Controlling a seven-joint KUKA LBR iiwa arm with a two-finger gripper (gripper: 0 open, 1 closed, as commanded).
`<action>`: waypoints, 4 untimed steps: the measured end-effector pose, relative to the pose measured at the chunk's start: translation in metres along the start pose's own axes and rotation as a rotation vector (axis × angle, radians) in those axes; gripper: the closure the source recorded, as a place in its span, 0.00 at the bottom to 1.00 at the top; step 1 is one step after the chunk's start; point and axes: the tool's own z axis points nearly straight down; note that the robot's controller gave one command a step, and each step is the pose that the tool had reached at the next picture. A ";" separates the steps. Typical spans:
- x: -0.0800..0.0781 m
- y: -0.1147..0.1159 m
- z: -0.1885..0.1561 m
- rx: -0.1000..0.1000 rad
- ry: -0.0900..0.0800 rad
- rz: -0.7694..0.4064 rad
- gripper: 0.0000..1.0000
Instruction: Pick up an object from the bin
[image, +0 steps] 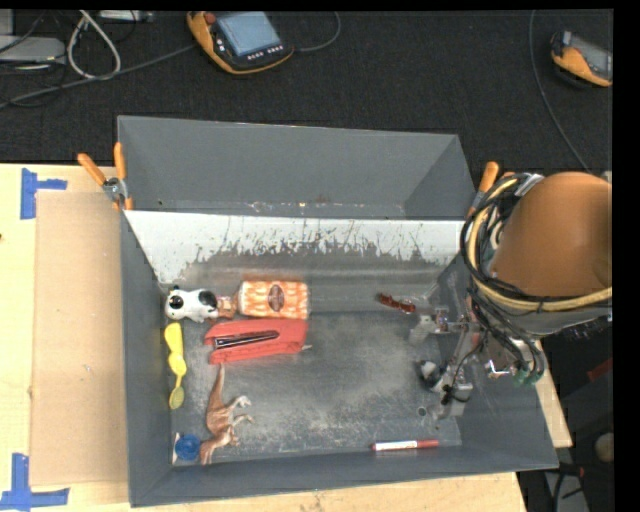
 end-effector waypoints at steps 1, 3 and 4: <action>-0.001 0.000 -0.003 0.001 -0.007 -0.002 0.00; -0.051 -0.021 0.086 0.000 -0.013 0.124 0.00; -0.060 -0.025 0.103 -0.001 -0.009 0.151 0.00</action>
Offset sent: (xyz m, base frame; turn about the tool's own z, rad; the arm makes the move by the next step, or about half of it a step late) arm 0.0317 -0.0716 -0.0305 0.1147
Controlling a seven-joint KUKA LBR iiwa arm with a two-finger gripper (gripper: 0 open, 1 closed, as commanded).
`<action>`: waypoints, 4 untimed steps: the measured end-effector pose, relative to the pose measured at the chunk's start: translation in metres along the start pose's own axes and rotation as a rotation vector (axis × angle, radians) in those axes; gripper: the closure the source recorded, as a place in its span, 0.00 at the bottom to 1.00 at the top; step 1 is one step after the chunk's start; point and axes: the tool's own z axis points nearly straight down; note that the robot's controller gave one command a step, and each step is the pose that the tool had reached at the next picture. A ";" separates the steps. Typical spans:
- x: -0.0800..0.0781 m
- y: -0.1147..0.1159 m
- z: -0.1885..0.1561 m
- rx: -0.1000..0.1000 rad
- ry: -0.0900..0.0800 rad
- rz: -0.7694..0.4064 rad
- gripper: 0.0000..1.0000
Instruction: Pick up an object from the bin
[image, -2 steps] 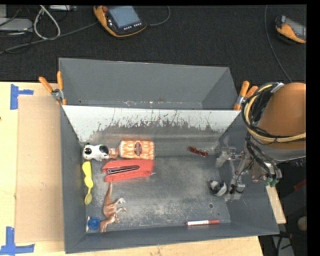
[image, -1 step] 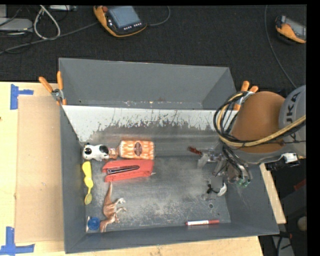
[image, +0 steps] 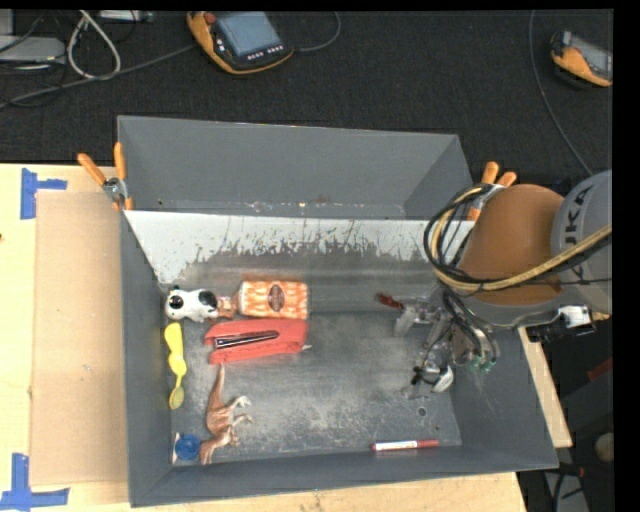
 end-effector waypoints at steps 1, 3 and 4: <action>0.010 0.042 0.006 0.002 -0.001 -0.032 0.00; -0.034 0.100 0.029 0.001 0.000 -0.036 0.00; -0.011 0.115 0.001 0.002 -0.003 0.107 0.00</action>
Offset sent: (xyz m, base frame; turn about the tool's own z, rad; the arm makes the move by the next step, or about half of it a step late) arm 0.0770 0.0158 -0.0385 -0.0626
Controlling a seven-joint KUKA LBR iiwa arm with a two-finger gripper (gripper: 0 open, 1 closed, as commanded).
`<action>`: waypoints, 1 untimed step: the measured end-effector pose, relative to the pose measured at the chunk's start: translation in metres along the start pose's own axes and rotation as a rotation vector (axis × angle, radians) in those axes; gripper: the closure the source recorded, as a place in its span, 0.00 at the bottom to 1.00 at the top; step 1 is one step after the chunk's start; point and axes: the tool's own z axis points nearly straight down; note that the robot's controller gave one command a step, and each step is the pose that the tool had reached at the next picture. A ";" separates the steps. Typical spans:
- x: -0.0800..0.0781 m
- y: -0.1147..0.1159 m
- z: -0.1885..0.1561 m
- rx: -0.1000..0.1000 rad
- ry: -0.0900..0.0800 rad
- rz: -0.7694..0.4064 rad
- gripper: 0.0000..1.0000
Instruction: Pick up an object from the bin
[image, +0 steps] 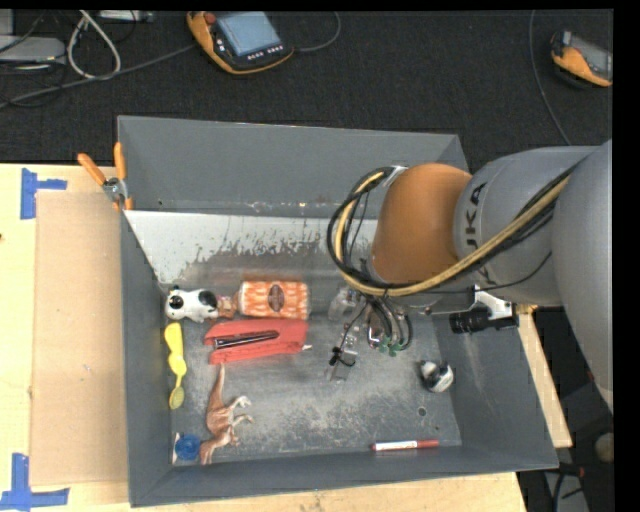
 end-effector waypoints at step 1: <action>-0.007 0.049 0.021 0.001 -0.001 -0.027 0.00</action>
Offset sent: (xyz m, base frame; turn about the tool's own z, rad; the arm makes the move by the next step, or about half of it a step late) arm 0.0369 0.0399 -0.0162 0.0648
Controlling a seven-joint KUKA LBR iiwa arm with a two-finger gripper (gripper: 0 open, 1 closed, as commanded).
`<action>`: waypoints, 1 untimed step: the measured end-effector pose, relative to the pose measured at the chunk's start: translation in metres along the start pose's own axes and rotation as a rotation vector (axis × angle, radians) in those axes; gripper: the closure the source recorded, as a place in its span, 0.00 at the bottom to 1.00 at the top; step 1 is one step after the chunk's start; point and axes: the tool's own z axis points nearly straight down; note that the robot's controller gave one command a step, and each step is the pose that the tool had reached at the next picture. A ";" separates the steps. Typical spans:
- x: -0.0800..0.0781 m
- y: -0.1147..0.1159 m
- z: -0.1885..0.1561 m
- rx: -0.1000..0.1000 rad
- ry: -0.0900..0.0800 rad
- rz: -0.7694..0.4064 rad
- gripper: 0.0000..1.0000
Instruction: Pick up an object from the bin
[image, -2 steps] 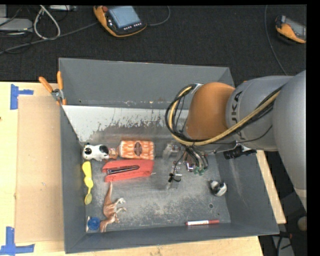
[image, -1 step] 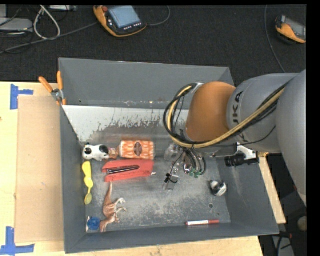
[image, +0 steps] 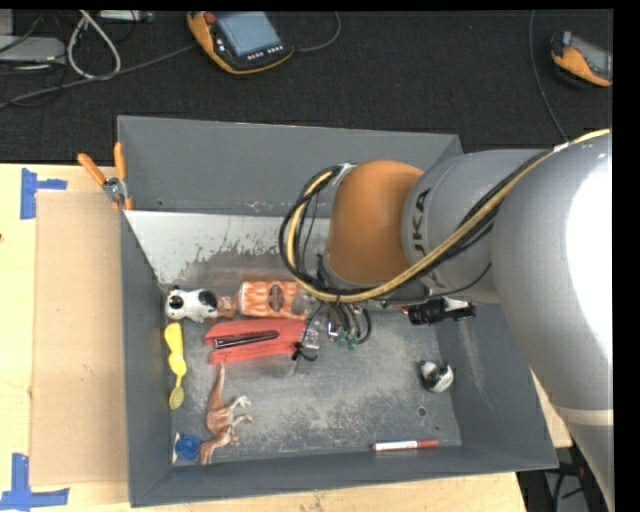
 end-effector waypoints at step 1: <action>-0.001 0.024 0.002 -0.001 0.002 0.024 0.00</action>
Offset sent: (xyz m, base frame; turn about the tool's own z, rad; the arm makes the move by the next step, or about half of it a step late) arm -0.0211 0.0690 -0.0403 -0.0457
